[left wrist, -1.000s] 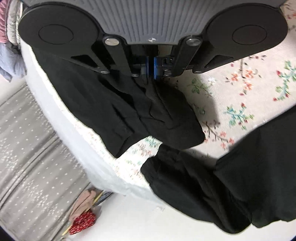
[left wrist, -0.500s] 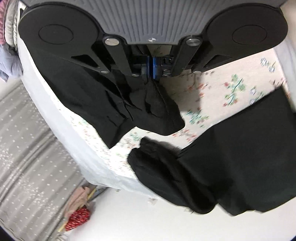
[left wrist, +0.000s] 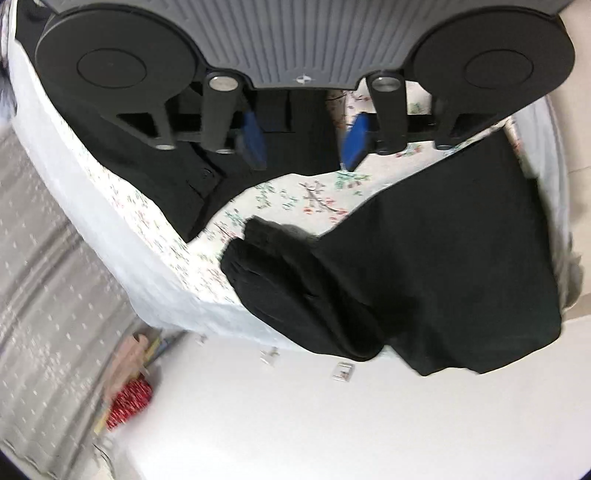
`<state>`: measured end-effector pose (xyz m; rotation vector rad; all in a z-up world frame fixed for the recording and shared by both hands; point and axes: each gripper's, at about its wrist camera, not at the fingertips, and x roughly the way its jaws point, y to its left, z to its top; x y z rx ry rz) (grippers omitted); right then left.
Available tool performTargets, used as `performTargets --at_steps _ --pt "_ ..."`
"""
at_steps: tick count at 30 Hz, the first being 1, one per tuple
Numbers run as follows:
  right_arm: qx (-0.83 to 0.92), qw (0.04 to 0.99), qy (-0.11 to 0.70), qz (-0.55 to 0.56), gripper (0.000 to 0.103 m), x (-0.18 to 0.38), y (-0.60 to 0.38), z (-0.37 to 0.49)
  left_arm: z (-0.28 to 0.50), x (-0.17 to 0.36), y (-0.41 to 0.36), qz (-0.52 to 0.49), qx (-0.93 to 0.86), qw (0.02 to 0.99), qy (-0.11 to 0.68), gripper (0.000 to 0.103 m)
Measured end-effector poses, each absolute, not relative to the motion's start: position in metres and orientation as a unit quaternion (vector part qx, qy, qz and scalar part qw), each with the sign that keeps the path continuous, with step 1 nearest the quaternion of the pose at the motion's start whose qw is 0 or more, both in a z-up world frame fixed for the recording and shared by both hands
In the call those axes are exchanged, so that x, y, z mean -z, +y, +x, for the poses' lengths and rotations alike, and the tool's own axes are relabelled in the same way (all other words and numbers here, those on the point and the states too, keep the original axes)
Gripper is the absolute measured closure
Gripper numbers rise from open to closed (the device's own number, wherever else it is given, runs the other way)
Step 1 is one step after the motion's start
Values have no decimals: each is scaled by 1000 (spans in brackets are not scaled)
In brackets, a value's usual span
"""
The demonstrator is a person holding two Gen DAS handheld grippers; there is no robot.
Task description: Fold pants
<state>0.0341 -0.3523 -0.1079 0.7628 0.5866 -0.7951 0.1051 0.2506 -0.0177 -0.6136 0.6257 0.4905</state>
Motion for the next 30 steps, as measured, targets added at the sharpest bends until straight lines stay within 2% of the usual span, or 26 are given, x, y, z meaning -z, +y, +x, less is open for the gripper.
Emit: performTargets --at_steps 5,6,8,9,12,15,19,20,22,23,24,25,26,27,28,29,30 --pt "373 811 284 349 85 108 -354 47 147 29 243 -294 -200 864 358 41" --pt "370 809 291 352 79 110 -354 49 154 31 242 -292 -196 861 367 41" --pt "365 802 297 368 77 116 -359 51 174 27 239 -280 -176 863 382 36" --pt "366 797 300 375 77 119 -362 52 188 25 237 -264 -161 867 390 32" --pt "373 795 294 378 77 119 -364 50 218 25 228 -216 -154 874 406 31" --pt "386 802 281 359 85 113 -363 46 254 33 222 -176 -136 879 422 24" --pt "398 796 285 358 84 114 -368 45 308 59 221 -154 -120 877 439 22" --pt "400 794 289 356 80 116 -369 46 318 65 221 -149 -118 878 440 22" --pt "400 793 297 352 78 118 -368 51 336 77 215 -128 -118 878 446 22" --pt "397 793 303 348 78 120 -367 54 342 83 212 -117 -118 878 450 25" --pt "395 794 306 345 78 120 -366 57 346 90 208 -108 -112 877 454 39" --pt "393 796 310 341 78 121 -365 61 347 95 204 -97 -106 879 455 46" --pt "390 797 314 338 78 122 -364 65 345 97 199 -78 -109 885 446 57" --pt "387 798 317 335 78 122 -363 69 343 96 194 -54 -108 892 436 75" --pt "384 800 319 333 78 123 -363 72 343 95 191 -39 -103 896 430 80" --pt "381 802 321 330 78 123 -362 75 343 92 191 -27 -111 898 425 95" --pt "380 804 323 324 78 122 -362 79 343 88 194 -25 -109 901 419 95"
